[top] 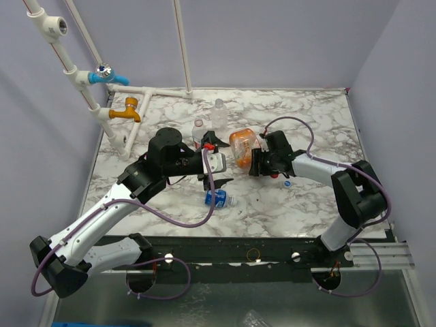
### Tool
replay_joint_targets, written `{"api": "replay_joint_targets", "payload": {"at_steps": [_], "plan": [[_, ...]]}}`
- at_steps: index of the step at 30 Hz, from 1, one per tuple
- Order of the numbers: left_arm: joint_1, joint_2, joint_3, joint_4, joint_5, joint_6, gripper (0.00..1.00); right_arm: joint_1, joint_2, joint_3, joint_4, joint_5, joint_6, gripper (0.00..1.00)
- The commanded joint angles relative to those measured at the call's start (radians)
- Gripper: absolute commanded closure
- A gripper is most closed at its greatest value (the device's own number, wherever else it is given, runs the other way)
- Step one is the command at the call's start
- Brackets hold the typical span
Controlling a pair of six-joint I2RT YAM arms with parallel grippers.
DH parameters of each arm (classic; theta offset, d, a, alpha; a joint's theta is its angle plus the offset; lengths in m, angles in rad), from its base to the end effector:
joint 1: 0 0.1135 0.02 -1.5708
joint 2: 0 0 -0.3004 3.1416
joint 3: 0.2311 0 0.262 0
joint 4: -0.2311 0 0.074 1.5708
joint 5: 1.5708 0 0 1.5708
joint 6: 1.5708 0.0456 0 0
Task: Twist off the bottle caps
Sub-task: Pick up the plastic bottle at the center of the board.
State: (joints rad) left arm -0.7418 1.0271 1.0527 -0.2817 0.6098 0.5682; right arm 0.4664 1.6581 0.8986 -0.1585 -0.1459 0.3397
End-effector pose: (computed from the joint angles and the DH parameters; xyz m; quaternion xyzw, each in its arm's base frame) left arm 0.1488 -0.1718 0.4089 0.6054 0.4871 -0.2873 0.5600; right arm 0.3050 0.1610 0.1860 -0.0831 0.9413 0.1889 0.2671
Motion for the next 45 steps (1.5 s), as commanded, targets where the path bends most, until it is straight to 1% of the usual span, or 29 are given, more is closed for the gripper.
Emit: {"api": "replay_joint_targets", "payload": {"at_steps": [1,3,8,10,13,15,16,17,18,21,22,24,28,30,33,35,41,45], "plan": [[0.001,-0.025,0.023,-0.004,0.043,-0.016,0.01,0.007,0.026,0.029,0.008,0.103,0.018,0.47],[0.002,-0.026,0.022,-0.004,0.046,-0.023,0.01,0.011,0.026,0.026,0.026,0.117,0.028,0.57],[0.002,-0.035,0.012,-0.005,0.052,0.008,0.01,0.016,-0.042,0.021,0.016,0.117,0.028,0.92],[0.002,-0.037,0.010,-0.006,0.056,0.052,0.01,0.017,-0.090,0.038,-0.025,0.094,0.022,0.99],[-0.009,-0.039,0.026,-0.027,0.070,0.210,0.01,0.018,-0.193,0.081,-0.120,0.025,0.016,1.00],[-0.030,-0.047,0.043,-0.066,0.074,0.396,0.01,0.018,-0.272,0.122,-0.209,-0.051,0.013,0.99],[-0.044,-0.052,0.046,-0.091,0.070,0.536,0.01,0.018,-0.318,0.149,-0.253,-0.084,0.016,0.99],[-0.060,-0.057,0.044,-0.107,0.058,0.645,0.01,0.018,-0.358,0.173,-0.285,-0.125,0.015,0.99],[-0.074,-0.063,0.034,-0.117,0.041,0.801,0.01,0.018,-0.387,0.208,-0.326,-0.162,0.015,0.99],[-0.101,-0.066,-0.017,-0.111,-0.027,1.196,0.01,0.018,-0.448,0.315,-0.422,-0.284,0.003,0.99],[-0.105,-0.062,-0.034,-0.080,-0.039,1.274,0.01,0.018,-0.452,0.348,-0.450,-0.318,-0.002,0.99],[-0.109,-0.062,-0.083,0.050,-0.033,1.335,0.01,0.018,-0.451,0.414,-0.510,-0.368,-0.015,0.99],[-0.132,-0.047,-0.151,0.261,-0.045,1.468,0.01,0.019,-0.453,0.510,-0.598,-0.404,-0.041,0.99],[-0.149,-0.038,-0.164,0.323,-0.064,1.504,0.01,0.020,-0.453,0.536,-0.634,-0.414,-0.057,0.99],[-0.163,-0.029,-0.161,0.333,-0.118,1.547,0.01,0.019,-0.451,0.558,-0.681,-0.411,-0.076,0.99],[-0.167,-0.022,-0.157,0.337,-0.167,1.549,0.01,0.019,-0.451,0.568,-0.703,-0.400,-0.085,0.99],[-0.166,0.000,-0.136,0.345,-0.299,1.483,0.01,0.020,-0.456,0.590,-0.769,-0.370,-0.113,0.99],[-0.165,0.015,-0.129,0.307,-0.385,1.455,0.01,0.021,-0.461,0.614,-0.797,-0.380,-0.120,0.99]]}}
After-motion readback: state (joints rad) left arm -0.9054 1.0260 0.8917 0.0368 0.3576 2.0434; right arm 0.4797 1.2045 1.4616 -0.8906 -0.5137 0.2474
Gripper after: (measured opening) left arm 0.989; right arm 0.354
